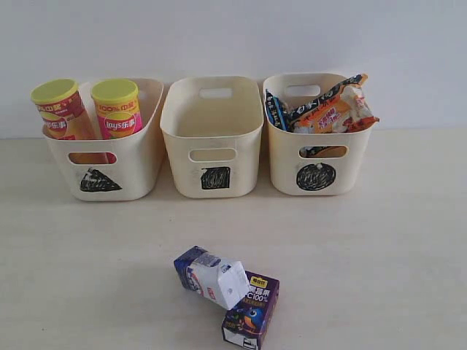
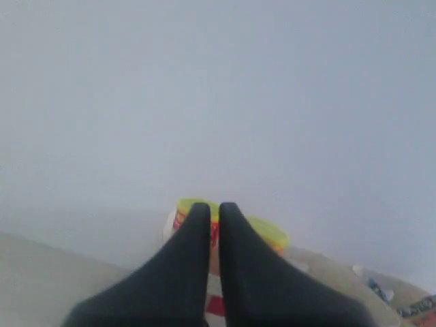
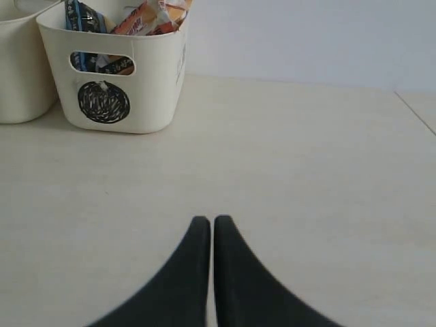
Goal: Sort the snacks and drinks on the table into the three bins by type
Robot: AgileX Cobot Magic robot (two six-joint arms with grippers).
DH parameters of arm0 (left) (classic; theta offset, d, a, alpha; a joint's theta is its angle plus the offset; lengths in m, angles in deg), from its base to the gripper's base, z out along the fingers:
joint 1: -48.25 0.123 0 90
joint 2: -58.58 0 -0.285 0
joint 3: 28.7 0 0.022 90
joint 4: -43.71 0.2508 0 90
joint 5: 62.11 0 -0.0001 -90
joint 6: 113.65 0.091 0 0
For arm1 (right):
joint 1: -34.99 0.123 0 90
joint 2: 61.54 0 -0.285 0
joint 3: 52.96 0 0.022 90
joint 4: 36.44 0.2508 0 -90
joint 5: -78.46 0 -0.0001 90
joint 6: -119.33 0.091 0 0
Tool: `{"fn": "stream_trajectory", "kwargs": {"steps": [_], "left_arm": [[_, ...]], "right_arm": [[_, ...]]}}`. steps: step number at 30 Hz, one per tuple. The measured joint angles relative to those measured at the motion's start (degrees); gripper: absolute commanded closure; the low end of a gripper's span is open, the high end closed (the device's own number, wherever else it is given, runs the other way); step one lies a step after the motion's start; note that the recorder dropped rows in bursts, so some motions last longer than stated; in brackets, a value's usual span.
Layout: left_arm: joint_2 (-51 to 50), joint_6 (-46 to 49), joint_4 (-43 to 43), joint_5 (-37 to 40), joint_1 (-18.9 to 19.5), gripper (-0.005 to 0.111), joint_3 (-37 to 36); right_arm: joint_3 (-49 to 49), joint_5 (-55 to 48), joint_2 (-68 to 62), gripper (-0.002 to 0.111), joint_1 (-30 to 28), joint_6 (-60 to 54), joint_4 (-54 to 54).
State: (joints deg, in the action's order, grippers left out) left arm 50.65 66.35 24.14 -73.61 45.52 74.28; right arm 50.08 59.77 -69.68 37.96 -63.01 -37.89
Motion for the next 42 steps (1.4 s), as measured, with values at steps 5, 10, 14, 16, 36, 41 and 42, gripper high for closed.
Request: {"fn": "stream_trajectory", "kwargs": {"steps": [5,10,14,16,36,41,42], "left_arm": [[-8.6,-0.4,0.2,-4.4,0.0,0.102,8.9],[-29.1,-0.4,7.0,1.9,0.0,0.102,27.2],[-41.9,3.3,12.6,18.8,0.0,0.102,40.0],[-46.5,9.5,12.3,28.3,0.0,0.102,44.3],[-70.8,60.7,-18.8,62.1,-13.8,0.102,57.1],[-75.6,60.7,-14.7,63.1,-17.6,0.102,59.7],[-76.3,60.7,-14.0,63.6,-18.1,0.102,60.2]], "right_arm": [[0.0,0.0,0.0,0.109,0.0,0.0,0.0],[0.0,0.0,0.0,0.109,0.0,0.0,0.0],[0.0,0.0,0.0,0.109,0.0,0.0,0.0],[0.0,0.0,0.0,0.109,0.0,0.0,0.0],[0.0,0.0,0.0,0.109,0.0,0.0,0.0],[0.0,0.0,0.0,0.109,0.0,0.0,0.0],[0.0,0.0,0.0,0.109,0.0,0.0,0.0]]}}
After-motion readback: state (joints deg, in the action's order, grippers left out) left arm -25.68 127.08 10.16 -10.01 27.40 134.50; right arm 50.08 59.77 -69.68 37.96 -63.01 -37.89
